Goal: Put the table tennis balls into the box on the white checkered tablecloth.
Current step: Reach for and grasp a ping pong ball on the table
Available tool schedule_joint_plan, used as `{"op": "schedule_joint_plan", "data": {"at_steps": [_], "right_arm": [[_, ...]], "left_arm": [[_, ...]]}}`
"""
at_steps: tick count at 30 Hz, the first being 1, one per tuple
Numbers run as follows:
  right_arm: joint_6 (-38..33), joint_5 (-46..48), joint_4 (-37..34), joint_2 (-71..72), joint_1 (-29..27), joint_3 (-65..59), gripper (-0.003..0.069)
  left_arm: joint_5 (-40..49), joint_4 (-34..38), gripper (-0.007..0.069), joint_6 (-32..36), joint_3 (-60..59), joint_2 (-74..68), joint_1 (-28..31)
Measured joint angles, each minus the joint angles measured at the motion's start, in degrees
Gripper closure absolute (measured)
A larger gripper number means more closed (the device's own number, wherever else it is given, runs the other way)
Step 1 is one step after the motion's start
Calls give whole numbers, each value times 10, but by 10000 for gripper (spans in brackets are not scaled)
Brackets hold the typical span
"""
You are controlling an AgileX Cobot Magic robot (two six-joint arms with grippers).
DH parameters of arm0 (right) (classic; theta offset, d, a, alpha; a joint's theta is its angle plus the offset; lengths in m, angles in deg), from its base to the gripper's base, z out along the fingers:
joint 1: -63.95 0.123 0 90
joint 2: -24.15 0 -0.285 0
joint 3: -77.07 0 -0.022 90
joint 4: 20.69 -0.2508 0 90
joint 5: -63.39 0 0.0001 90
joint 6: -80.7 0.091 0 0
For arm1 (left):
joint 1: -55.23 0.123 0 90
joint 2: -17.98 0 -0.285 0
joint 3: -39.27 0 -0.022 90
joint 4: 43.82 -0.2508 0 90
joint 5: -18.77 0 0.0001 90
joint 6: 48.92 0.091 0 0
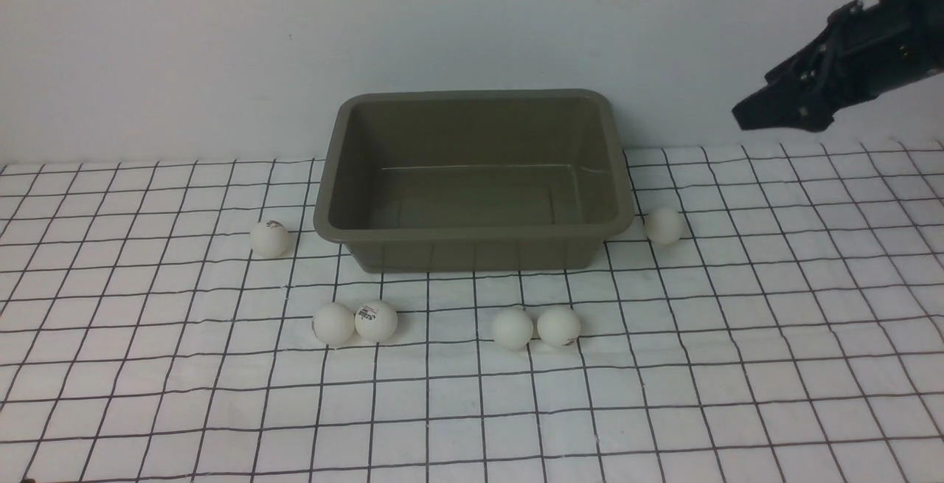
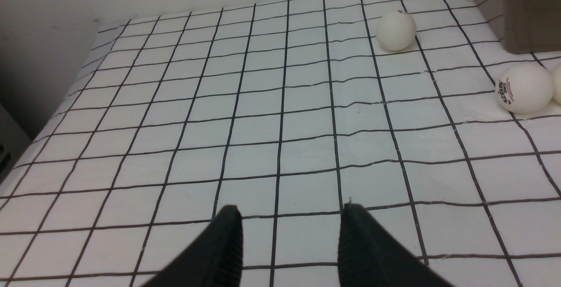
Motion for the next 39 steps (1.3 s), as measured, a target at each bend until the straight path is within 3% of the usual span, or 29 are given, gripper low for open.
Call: {"op": "schedule_joint_plan", "data": {"at_steps": [7,27,39], "right_arm": [[1,-24,3,-65,34,0,143],[2,-71,-1,-119,45,0,144],[9,-114,29,-132,68,1,194]], "left_arm": [[0,0,346,0,0,0,0],[0,0,346,0,0,0,0],[0,0,346,0,0,0,0]]}}
